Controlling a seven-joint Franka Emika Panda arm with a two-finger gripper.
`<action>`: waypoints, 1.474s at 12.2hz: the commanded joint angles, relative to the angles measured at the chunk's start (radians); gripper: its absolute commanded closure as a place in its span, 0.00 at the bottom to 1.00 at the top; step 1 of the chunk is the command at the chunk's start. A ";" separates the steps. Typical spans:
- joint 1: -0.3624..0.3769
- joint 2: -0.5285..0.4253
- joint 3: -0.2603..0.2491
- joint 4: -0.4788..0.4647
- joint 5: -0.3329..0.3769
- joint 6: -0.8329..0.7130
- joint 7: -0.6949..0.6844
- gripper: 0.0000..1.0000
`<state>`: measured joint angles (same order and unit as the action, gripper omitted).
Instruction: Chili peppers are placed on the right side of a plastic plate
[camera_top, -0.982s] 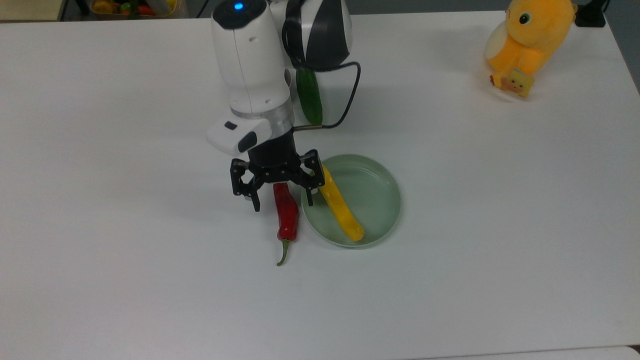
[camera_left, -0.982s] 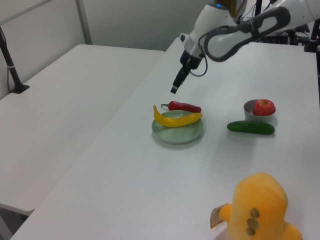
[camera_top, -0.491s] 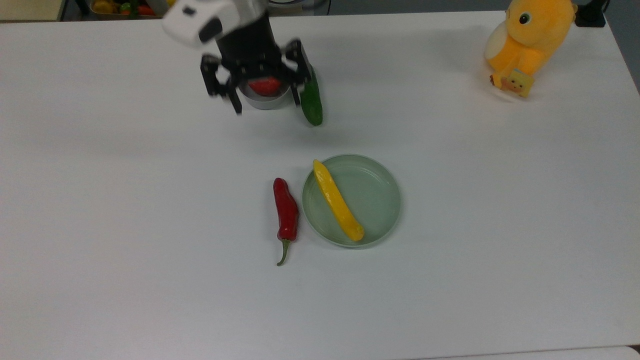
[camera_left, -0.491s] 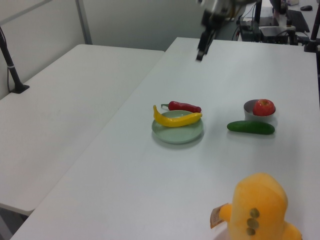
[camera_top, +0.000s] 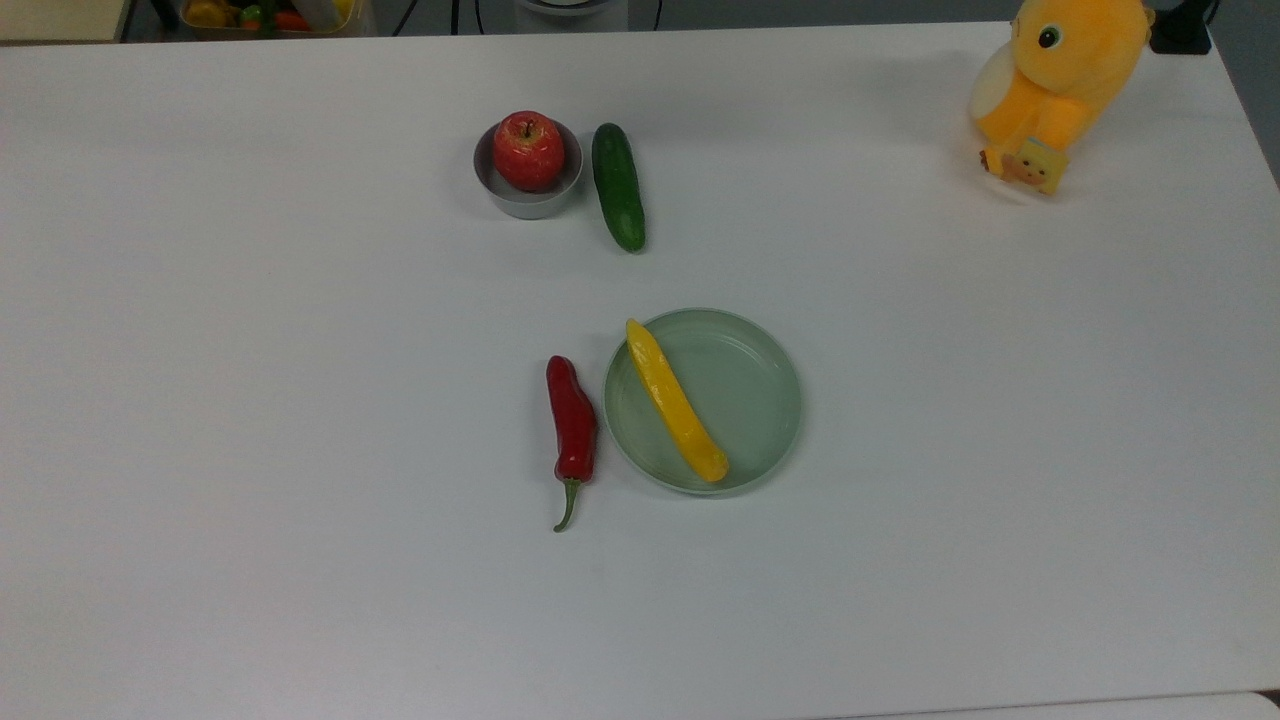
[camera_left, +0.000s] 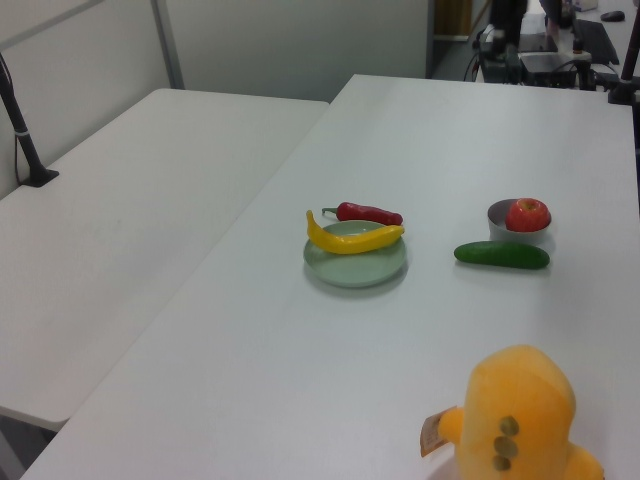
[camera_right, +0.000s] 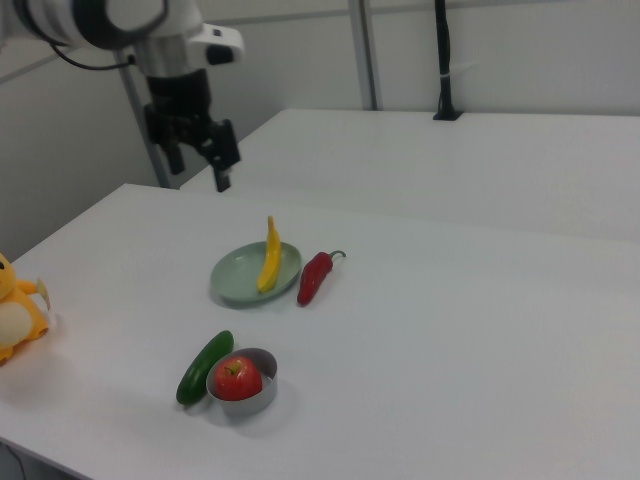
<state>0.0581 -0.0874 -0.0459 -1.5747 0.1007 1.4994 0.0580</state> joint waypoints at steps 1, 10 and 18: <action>0.049 -0.067 -0.002 -0.030 -0.029 -0.077 0.080 0.00; 0.085 0.012 0.003 -0.070 -0.065 0.123 -0.013 0.00; 0.066 0.031 -0.019 -0.070 -0.053 0.228 -0.125 0.00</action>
<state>0.1216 -0.0406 -0.0547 -1.6367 0.0408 1.7216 -0.0393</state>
